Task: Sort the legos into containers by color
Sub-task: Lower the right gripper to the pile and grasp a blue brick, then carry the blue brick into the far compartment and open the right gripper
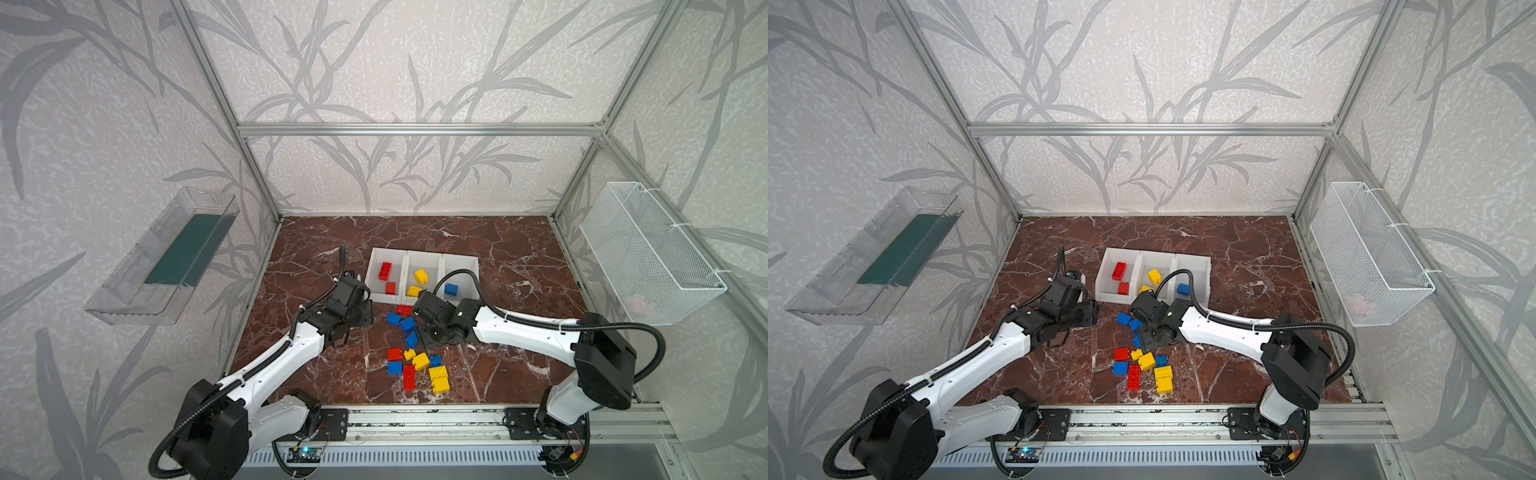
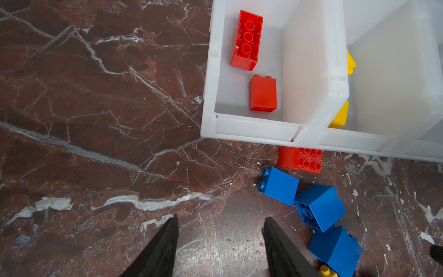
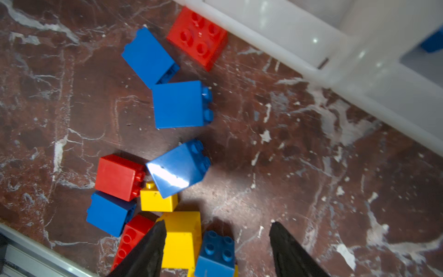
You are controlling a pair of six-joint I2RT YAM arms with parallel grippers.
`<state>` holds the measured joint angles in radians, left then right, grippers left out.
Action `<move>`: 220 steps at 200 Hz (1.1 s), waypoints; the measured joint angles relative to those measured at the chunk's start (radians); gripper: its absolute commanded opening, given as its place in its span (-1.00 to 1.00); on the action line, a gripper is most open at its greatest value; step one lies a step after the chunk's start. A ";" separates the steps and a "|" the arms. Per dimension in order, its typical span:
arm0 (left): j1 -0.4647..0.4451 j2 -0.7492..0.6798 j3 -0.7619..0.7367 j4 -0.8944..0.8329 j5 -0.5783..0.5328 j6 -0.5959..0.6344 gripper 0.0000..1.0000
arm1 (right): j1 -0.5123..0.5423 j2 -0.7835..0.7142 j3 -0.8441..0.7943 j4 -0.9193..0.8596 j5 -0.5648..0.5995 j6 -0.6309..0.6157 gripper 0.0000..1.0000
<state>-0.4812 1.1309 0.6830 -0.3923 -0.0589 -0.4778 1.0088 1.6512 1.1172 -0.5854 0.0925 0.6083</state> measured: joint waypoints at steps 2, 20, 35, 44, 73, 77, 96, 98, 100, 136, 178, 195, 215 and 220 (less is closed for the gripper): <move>0.000 0.000 0.000 -0.001 0.000 -0.001 0.19 | 0.000 0.006 0.005 0.001 -0.003 -0.002 0.41; 0.000 -0.001 0.000 0.000 0.000 -0.006 0.19 | 0.005 0.047 0.031 0.013 -0.020 -0.023 0.43; 0.000 -0.001 0.000 0.000 0.001 -0.009 0.19 | 0.005 0.077 0.040 0.019 -0.031 -0.042 0.44; 0.000 -0.001 0.000 0.000 0.001 -0.011 0.19 | 0.005 0.097 0.044 0.021 -0.040 -0.054 0.44; 0.000 -0.001 -0.005 0.003 0.006 -0.013 0.19 | 0.005 0.162 0.072 0.024 -0.067 -0.093 0.45; 0.000 -0.001 -0.006 0.002 0.008 -0.013 0.19 | 0.005 0.171 0.078 0.024 -0.069 -0.098 0.45; 0.000 -0.001 -0.013 0.004 0.014 -0.013 0.19 | 0.005 0.205 0.094 0.036 -0.078 -0.109 0.44; 0.000 -0.001 -0.014 0.004 0.016 -0.013 0.19 | 0.005 0.209 0.096 0.037 -0.078 -0.109 0.44; 0.000 -0.001 -0.015 0.004 0.017 -0.013 0.19 | 0.005 0.212 0.098 0.038 -0.079 -0.110 0.44; 0.000 -0.002 -0.022 0.005 0.031 -0.013 0.19 | 0.005 0.253 0.114 0.043 -0.084 -0.120 0.24; 0.000 -0.002 -0.024 0.005 0.034 -0.013 0.20 | -0.002 0.256 0.114 0.045 -0.072 -0.121 -0.07; 0.000 -0.002 -0.025 0.005 0.035 -0.013 0.20 | -0.004 0.251 0.107 0.054 -0.061 -0.115 -0.13; 0.000 -0.002 -0.027 0.006 0.035 -0.013 0.19 | -0.009 0.232 0.083 0.060 -0.043 -0.107 -0.17; 0.000 -0.002 -0.029 0.006 0.035 -0.013 0.20 | -0.011 0.223 0.074 0.059 -0.038 -0.105 -0.17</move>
<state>-0.4812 1.1286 0.6544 -0.3859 -0.0235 -0.4904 0.9974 1.8740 1.1915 -0.5262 0.0547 0.5034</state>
